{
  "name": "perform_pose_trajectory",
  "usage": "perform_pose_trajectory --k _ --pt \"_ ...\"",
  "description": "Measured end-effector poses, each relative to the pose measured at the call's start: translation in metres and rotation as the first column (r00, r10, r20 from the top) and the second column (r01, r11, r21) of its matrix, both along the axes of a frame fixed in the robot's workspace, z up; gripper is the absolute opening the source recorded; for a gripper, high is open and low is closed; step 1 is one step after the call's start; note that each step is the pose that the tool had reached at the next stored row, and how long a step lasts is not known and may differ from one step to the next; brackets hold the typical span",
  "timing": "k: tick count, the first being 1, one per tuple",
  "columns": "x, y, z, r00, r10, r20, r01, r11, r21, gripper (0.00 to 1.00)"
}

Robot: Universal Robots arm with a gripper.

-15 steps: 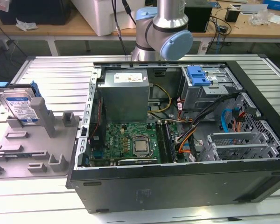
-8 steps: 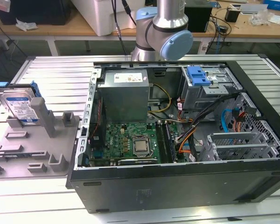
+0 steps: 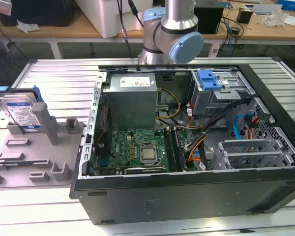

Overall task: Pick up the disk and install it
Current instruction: 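Pick up the disk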

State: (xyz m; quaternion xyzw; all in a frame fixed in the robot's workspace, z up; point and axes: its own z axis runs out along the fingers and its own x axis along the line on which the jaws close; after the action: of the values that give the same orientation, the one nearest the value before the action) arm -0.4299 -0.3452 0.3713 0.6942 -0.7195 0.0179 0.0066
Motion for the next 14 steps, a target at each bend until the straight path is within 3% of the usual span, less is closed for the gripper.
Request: perform_pose_trajectory --k 14 --pt "0.0000 -0.0045 -0.0062 1.0000 0.000 0.0000 0.000 1.0000 0.0000 0.44"
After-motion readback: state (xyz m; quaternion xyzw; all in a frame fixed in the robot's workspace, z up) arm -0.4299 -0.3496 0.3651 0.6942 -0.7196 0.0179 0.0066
